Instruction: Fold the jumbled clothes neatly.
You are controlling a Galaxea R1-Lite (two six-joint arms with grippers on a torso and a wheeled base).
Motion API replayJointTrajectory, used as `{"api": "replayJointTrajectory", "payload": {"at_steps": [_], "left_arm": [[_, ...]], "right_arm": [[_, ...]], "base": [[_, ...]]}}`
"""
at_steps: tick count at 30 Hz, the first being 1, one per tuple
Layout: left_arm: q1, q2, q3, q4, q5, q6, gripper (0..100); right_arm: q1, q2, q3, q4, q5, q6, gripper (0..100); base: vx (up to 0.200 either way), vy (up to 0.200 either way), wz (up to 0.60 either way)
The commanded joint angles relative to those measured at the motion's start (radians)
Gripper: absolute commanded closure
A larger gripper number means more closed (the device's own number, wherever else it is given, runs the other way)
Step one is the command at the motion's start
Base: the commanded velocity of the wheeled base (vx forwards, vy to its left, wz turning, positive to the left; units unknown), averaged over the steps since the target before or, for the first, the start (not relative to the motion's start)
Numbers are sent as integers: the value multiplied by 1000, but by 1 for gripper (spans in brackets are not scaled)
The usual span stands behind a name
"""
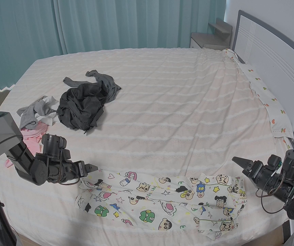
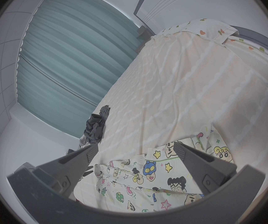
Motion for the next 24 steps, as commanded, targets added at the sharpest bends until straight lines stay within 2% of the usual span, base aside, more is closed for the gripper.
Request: {"api": "replayJointTrajectory", "payload": {"at_steps": [1,4,8,12,17,24], "left_arm": [[41,-60,80,-1,-87,113,0],[40,-47,97,-1,-105,188,0],[32,24,97,-1,-107,266,0],[34,73,87,-1,-105,332,0],[32,119,56,-3,-102,341,0],[15,137,39,-30,-130,303,0]], "right_arm": [[10,5,18,-13,-6,0,0],[14,1,18,-13,-14,-1,0],[37,-7,18,-13,-66,-4,0],[50,-7,18,-13,-75,-4,0],[59,-9,18,-13,-78,-6,0],[68,-7,18,-13,-89,-4,0]], "base": [[0,0,0],[0,0,0],[0,0,0],[0,0,0],[0,0,0],[0,0,0]]}}
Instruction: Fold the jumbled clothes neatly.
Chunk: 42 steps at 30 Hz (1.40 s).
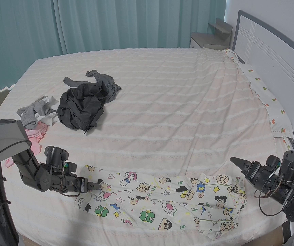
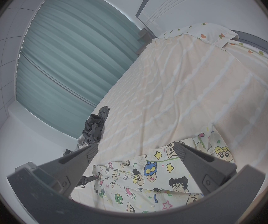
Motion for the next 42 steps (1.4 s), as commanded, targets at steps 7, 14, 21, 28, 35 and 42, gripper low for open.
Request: {"api": "replayJointTrajectory", "payload": {"at_steps": [7,14,21,28,35,42], "left_arm": [[-37,34,-3,-31,-72,-76,0],[-31,77,-5,-49,-69,-64,0],[-22,77,-3,-72,-69,-57,0],[-51,91,-3,-74,-73,-59,100],[-55,92,1,-74,-75,-59,100],[-46,81,9,-72,-72,-57,100]], "right_arm": [[5,2,18,-13,-3,0,0],[5,2,18,-13,-1,0,0],[5,2,18,-13,-3,0,0],[5,2,18,-13,-4,0,0],[4,3,18,-13,-4,0,0],[4,6,18,-13,-4,0,0]], "base": [[0,0,0],[0,0,0],[0,0,0],[0,0,0],[0,0,0],[0,0,0]]}}
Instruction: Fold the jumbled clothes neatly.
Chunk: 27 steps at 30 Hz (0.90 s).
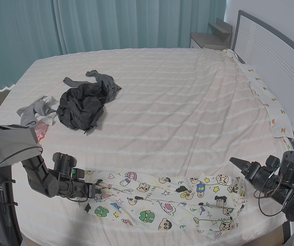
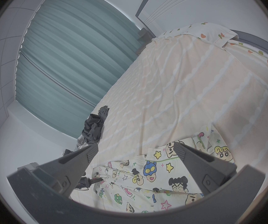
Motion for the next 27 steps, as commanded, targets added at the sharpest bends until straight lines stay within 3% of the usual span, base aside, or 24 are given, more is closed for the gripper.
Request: {"api": "replayJointTrajectory", "payload": {"at_steps": [1,21,22,27], "left_arm": [[4,-10,7,1,2,1,100],[75,-50,51,0,5,2,100],[75,-50,51,0,5,2,0],[75,-48,48,-3,5,1,0]], "right_arm": [[0,2,18,-13,0,0,0],[0,-1,18,-13,0,0,0],[0,-1,18,-13,0,0,0],[0,-1,18,-13,0,0,0]], "base": [[0,0,0],[0,0,0],[0,0,0],[0,0,0]]}}
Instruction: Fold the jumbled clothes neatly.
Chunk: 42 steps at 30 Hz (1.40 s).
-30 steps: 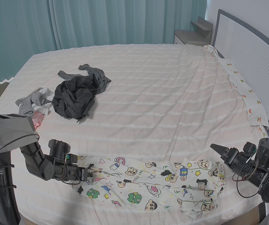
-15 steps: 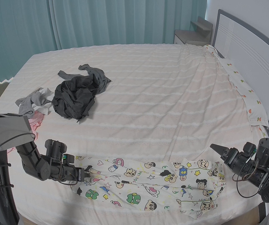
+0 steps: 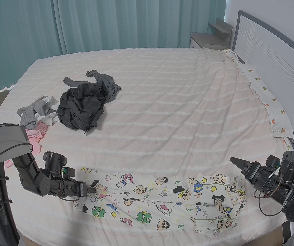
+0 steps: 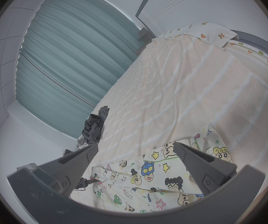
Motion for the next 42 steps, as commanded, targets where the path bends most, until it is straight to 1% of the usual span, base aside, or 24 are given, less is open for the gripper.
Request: {"api": "replayJointTrajectory", "payload": {"at_steps": [1,8,10,11,12,14,17,20,21,24,26,30,31,32,36,38,39,42], "left_arm": [[0,-3,-1,-10,-1,-1,0],[33,-11,44,-53,-4,3,0],[58,-21,92,-81,-10,48,0],[58,-21,92,-81,-10,48,0],[86,-27,139,-110,-14,114,0],[112,-30,177,-150,-19,163,0],[142,-57,204,-193,-42,163,0],[178,-103,216,-199,-100,158,0],[191,-126,214,-196,-137,143,0],[193,-142,199,-199,-146,86,0],[190,-141,174,-198,-143,77,0],[165,-119,139,-190,-93,80,0],[145,-93,124,-191,-54,80,0],[132,-73,113,-191,-33,83,0],[80,0,69,-191,33,86,0],[67,12,59,-190,44,86,0],[47,31,52,-190,65,89,0],[41,58,39,-185,111,138,0]], "right_arm": [[0,-2,18,-13,0,0,0],[-3,3,18,-13,0,0,0],[-4,4,18,-13,0,0,0],[-4,4,18,-13,0,0,0],[-4,6,18,-13,2,0,0],[-4,7,18,-13,2,0,0],[-4,7,18,-13,2,0,0],[-4,7,18,-13,0,0,0],[-4,6,18,-13,0,0,0],[-4,7,18,-13,2,0,0],[-4,9,18,-13,0,0,0],[-4,7,18,-13,0,0,0],[-4,7,18,-13,0,0,0],[-4,7,18,-13,0,0,0],[-4,7,18,-13,0,0,0],[-4,7,18,-13,0,0,0],[-4,6,18,-13,0,0,0],[-6,4,18,-13,0,0,0]], "base": [[0,0,0],[0,0,0],[0,0,0],[0,0,0],[0,0,0],[0,0,0],[0,0,0],[0,0,0],[0,0,0],[0,0,0],[0,0,0],[0,0,0],[0,0,0],[0,0,0],[0,0,0],[0,0,0],[0,0,0],[0,0,0]]}}
